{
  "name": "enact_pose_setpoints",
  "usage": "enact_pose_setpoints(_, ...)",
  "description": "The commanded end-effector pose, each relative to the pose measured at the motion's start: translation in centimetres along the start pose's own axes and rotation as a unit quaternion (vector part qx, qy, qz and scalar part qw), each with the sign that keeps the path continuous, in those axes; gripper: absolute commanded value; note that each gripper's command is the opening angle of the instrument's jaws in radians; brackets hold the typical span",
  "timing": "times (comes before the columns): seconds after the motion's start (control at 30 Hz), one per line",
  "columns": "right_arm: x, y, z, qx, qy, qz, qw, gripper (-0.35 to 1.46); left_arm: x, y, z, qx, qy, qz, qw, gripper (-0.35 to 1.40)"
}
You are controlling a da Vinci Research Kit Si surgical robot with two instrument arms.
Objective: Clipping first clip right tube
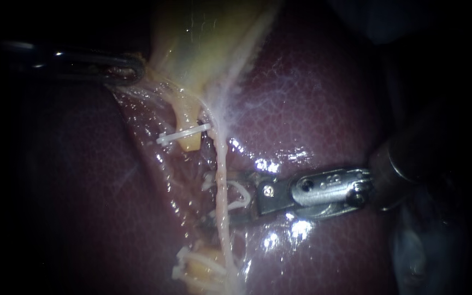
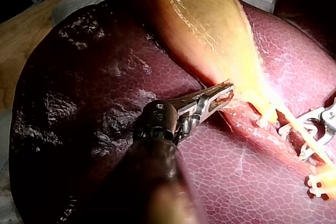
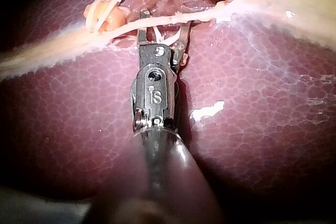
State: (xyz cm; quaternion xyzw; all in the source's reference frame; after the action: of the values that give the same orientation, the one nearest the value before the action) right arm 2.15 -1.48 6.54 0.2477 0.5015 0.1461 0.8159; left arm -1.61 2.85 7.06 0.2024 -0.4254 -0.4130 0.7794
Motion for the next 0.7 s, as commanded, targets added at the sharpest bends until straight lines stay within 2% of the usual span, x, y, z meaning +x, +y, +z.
enact_pose_setpoints(0.03, 0.0, 0.0, 0.0, 0.0, 0.0, 0.0, 1.0, 0.5, 0.0, 0.0, 0.0, 0.0, 0.0, 0.0, 1.0, -0.35)
enact_pose_setpoints(0.23, 0.02, 0.01, -0.07, 0.002, 0.0, 0.009, 1.0, 0.5, 0.0, 0.0, 0.0, 0.0, 0.0, 0.0, 1.0, -0.35)
enact_pose_setpoints(0.7, 0.09, 0.1, -0.69, -0.002, 0.002, 0.019, 0.9998, 0.5, 0.0, 0.0, 0.0, 0.0, 0.0, 0.0, 1.0, -0.35)
